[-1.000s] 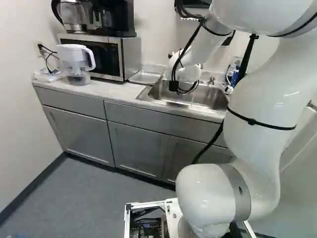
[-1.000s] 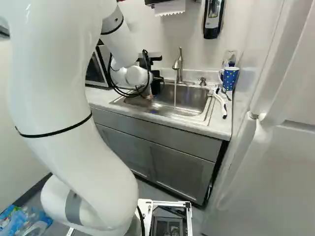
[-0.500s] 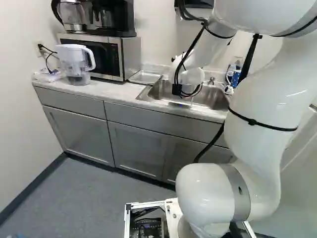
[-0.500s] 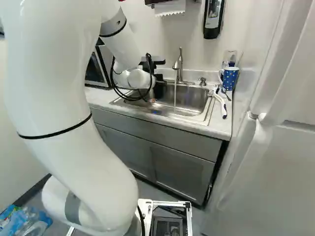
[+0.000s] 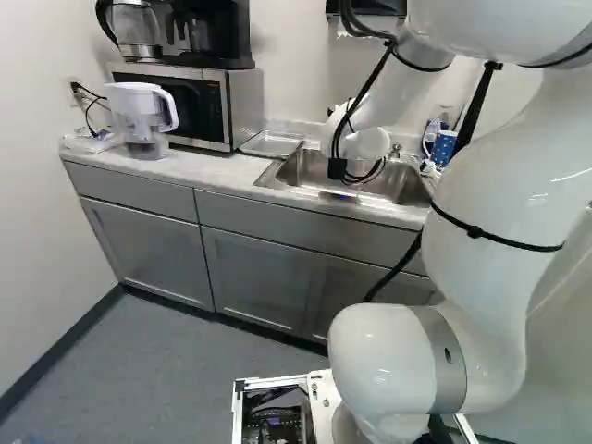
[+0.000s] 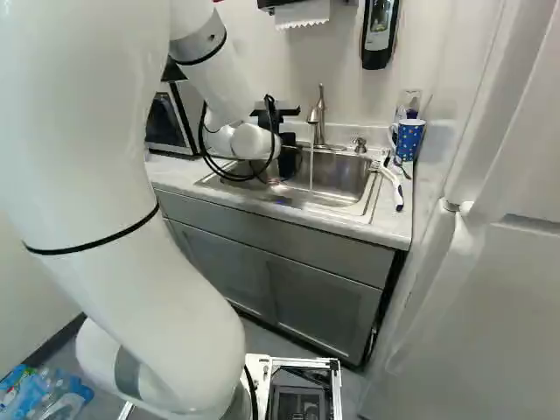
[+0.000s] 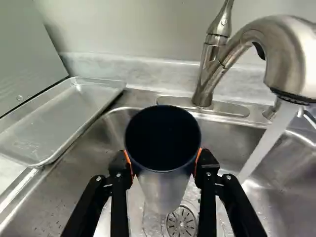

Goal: Rinse the cup and place it in the tray

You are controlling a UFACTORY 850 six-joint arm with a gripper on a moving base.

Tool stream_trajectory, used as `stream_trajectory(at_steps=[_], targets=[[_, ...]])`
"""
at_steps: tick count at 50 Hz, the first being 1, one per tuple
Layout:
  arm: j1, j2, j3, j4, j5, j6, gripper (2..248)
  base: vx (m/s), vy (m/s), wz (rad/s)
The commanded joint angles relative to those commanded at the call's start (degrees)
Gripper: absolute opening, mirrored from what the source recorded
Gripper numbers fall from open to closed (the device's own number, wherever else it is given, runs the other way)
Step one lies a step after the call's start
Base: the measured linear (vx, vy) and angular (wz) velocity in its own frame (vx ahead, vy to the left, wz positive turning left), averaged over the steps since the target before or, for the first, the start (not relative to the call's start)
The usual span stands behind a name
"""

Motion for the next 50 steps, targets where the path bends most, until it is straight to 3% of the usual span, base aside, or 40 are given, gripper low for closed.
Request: stream_trajectory(at_steps=[50], targets=[[-5.1, 0.9, 0.9, 0.0, 0.0, 0.0, 126, 0.000, 0.000, 0.000]])
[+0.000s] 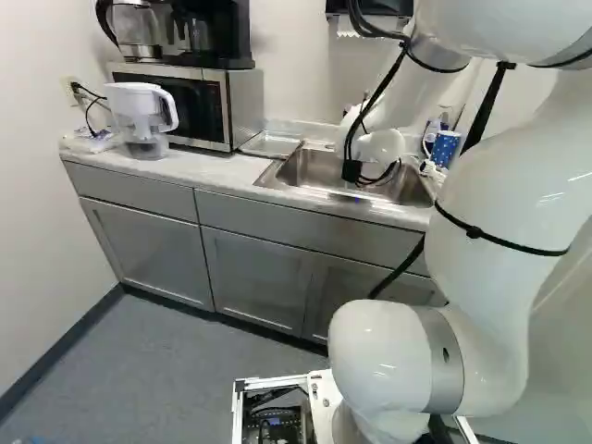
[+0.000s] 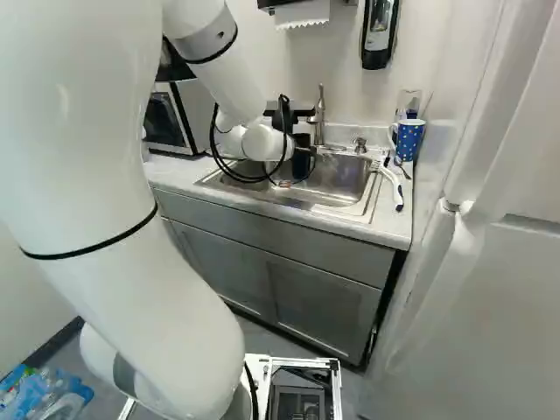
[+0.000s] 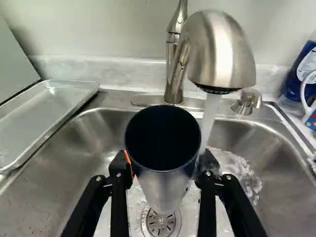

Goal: Rinse the cup and place it in the tray

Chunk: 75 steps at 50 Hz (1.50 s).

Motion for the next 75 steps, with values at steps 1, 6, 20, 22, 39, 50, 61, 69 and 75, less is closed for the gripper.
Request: stream_trajectory(at_steps=[1, 6, 20, 22, 39, 50, 61, 69, 75], targets=[[-0.1, 0.0, 0.0, 0.0, 0.0, 0.0, 126, 0.000, 0.000, 0.000], [-0.6, 0.0, 0.0, 0.0, 0.0, 0.0, 126, 0.000, 0.000, 0.000], [-2.0, 0.1, 0.1, 0.0, 0.0, 0.0, 126, 0.000, 0.000, 0.000], [-2.1, 0.1, 0.1, 0.0, 0.0, 0.0, 126, 0.000, 0.000, 0.000], [-2.1, 0.1, 0.1, 0.0, 0.0, 0.0, 126, 0.000, 0.000, 0.000], [-2.1, 0.1, 0.1, 0.0, 0.0, 0.0, 126, 0.000, 0.000, 0.000], [-2.1, 0.1, 0.1, 0.0, 0.0, 0.0, 126, 0.000, 0.000, 0.000], [-2.1, 0.1, 0.1, 0.0, 0.0, 0.0, 126, 0.000, 0.000, 0.000], [-2.1, 0.1, 0.1, 0.0, 0.0, 0.0, 126, 0.000, 0.000, 0.000]])
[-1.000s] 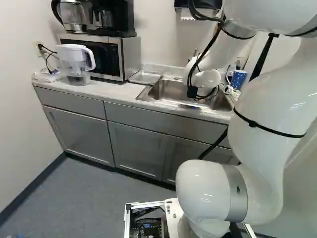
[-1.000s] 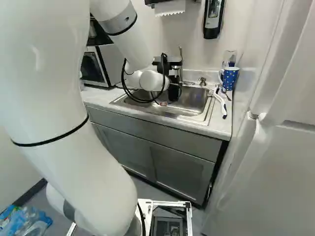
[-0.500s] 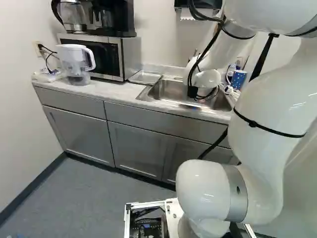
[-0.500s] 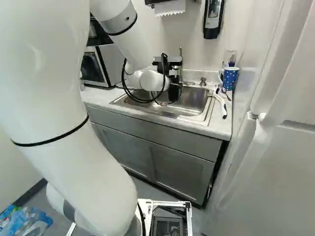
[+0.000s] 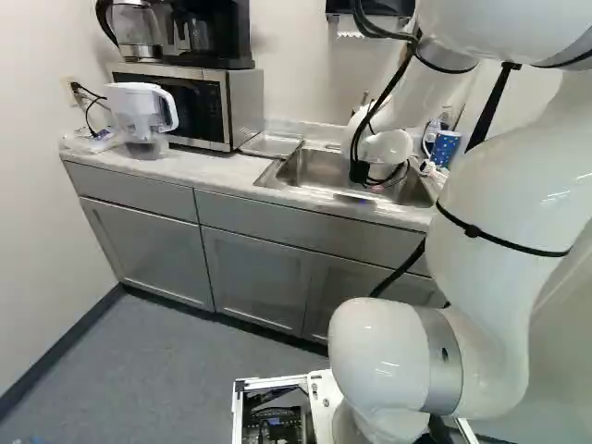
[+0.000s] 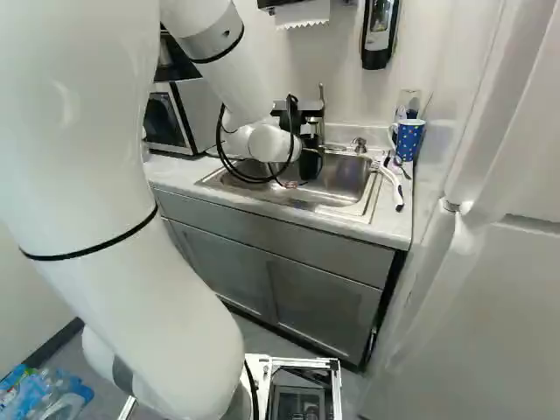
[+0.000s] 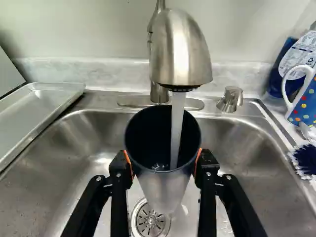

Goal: Rinse the cup and place it in the tray

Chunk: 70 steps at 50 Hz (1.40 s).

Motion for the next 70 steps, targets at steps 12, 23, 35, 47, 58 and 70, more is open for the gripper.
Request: stream_trajectory(at_steps=[12, 23, 35, 47, 58, 70], targets=[[0.0, 0.0, 0.0, 0.0, 0.0, 0.0, 126, 0.000, 0.000, 0.000], [0.0, 0.0, 0.0, 0.0, 0.0, 0.0, 126, 0.000, 0.000, 0.000], [0.0, 0.0, 0.0, 0.0, 0.0, 0.0, 126, 0.000, 0.000, 0.000], [0.0, 0.0, 0.0, 0.0, 0.0, 0.0, 126, 0.000, 0.000, 0.000], [0.0, 0.0, 0.0, 0.0, 0.0, 0.0, 126, 0.000, 0.000, 0.000], [0.0, 0.0, 0.0, 0.0, 0.0, 0.0, 126, 0.000, 0.000, 0.000]])
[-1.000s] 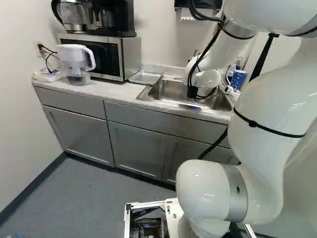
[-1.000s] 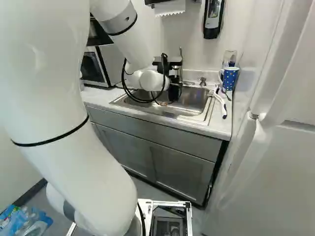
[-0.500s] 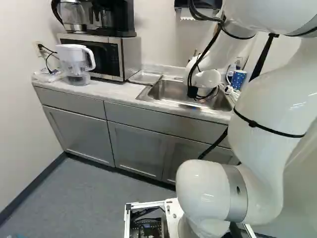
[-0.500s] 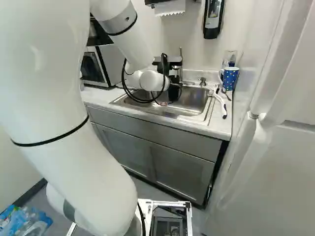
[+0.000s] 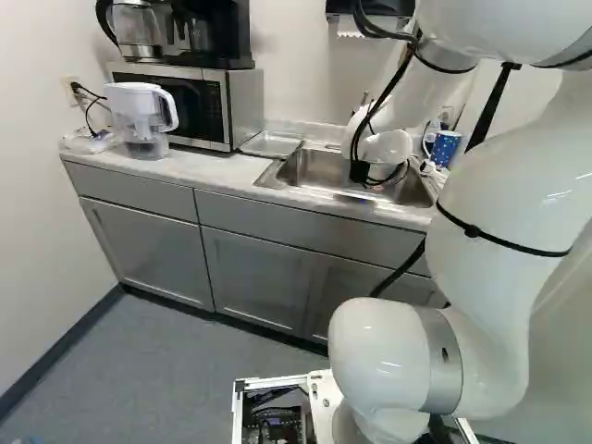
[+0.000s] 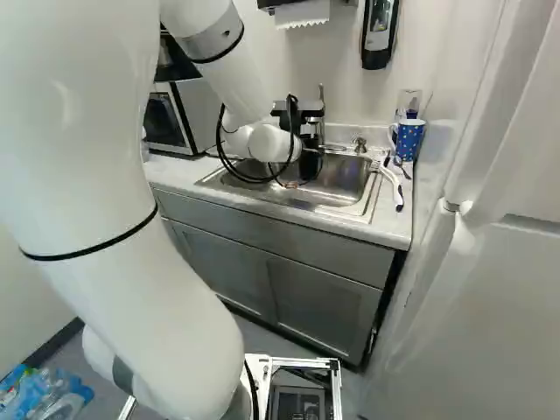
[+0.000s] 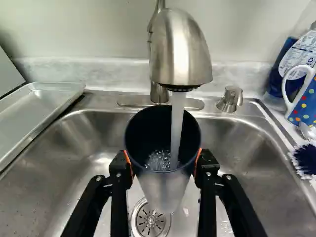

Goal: Rinse the cup and place it in the tray

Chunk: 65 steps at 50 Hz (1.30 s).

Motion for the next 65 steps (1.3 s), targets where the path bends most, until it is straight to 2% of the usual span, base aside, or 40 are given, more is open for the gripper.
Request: stream_trajectory(at_steps=[65], targets=[[0.0, 0.0, 0.0, 0.0, 0.0, 0.0, 126, 0.000, 0.000, 0.000]])
